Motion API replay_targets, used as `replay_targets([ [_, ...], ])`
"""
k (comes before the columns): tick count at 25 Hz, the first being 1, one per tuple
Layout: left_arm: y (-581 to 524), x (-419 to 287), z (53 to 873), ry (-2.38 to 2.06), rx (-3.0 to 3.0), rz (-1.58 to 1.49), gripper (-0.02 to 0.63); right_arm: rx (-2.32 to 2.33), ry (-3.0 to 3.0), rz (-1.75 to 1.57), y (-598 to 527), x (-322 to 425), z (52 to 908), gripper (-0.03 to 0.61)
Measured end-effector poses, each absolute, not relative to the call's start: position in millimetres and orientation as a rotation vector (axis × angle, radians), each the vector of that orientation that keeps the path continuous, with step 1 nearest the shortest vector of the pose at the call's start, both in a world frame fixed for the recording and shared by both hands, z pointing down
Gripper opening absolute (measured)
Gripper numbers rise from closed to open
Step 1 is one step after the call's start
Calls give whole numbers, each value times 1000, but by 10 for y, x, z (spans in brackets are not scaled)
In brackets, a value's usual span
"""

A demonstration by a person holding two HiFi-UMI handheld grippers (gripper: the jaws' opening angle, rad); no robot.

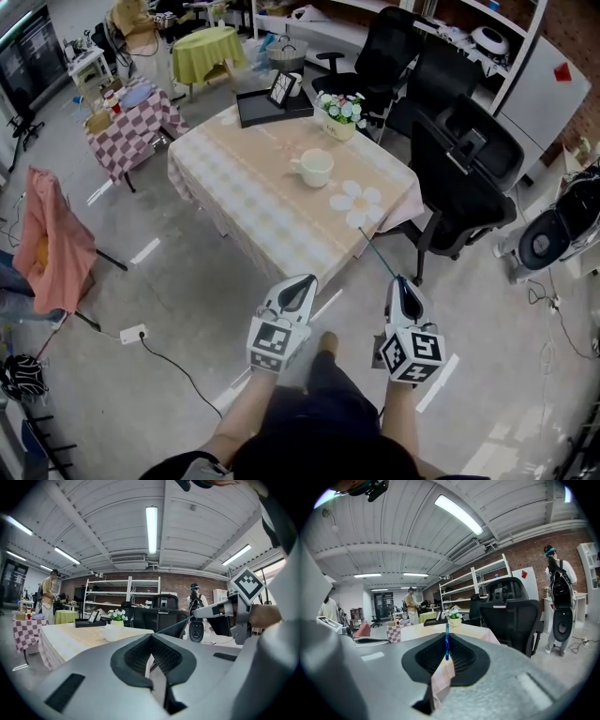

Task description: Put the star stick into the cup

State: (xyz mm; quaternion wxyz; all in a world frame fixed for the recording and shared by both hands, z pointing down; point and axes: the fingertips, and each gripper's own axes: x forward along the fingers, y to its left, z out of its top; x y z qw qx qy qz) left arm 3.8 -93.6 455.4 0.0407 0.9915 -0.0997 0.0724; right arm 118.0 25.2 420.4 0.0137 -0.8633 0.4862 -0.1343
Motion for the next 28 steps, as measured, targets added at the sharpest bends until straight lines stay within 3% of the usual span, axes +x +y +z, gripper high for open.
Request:
replay_targets([
  [28, -1337, 1641, 4705, -298, 3043, 270, 11, -2643, 1584, -461, -363, 2685, 4347, 20],
])
